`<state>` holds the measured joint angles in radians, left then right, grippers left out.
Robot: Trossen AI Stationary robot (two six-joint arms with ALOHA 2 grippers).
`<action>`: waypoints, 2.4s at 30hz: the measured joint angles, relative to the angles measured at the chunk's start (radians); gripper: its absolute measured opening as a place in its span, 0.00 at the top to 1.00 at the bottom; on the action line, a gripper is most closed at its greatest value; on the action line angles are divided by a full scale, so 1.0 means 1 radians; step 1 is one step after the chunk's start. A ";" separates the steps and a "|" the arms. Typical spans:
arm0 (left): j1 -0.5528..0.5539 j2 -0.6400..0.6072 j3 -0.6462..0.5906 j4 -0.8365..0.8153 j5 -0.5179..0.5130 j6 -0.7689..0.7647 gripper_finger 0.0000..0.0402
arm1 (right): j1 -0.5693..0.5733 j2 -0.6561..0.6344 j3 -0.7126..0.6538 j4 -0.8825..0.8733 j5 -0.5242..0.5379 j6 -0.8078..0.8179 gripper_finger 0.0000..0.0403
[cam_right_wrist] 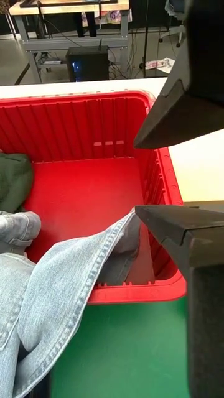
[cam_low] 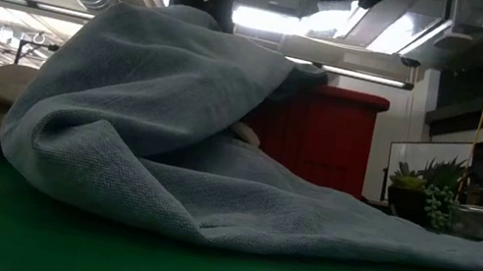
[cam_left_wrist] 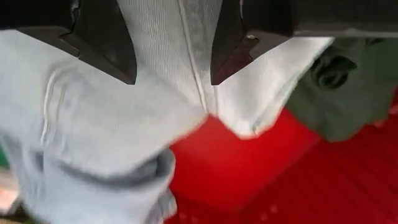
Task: Fold Laundry from Bin
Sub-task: Fold the light blue pants
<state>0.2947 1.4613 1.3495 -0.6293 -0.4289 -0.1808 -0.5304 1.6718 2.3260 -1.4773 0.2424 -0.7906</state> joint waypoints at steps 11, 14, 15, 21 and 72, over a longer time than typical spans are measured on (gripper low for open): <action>0.005 0.012 0.001 -0.086 -0.001 0.000 0.59 | 0.000 0.000 0.000 0.001 0.000 0.000 0.61; 0.005 0.012 0.001 -0.085 -0.010 0.002 0.70 | 0.000 0.000 0.000 0.001 0.000 0.000 0.61; 0.005 0.012 0.001 -0.085 -0.011 0.005 0.74 | 0.000 0.000 0.000 0.001 0.000 0.000 0.61; 0.005 0.012 0.001 -0.082 -0.014 0.007 0.97 | 0.000 0.000 0.000 0.001 0.000 0.000 0.61; -0.339 -0.014 0.382 -0.168 0.586 0.185 0.98 | 0.000 0.000 -0.181 -0.094 -0.271 0.073 0.61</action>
<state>-0.0444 1.4476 1.7314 -0.7968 0.1566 0.0044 -0.5304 1.6714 2.1448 -1.5715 -0.0281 -0.7180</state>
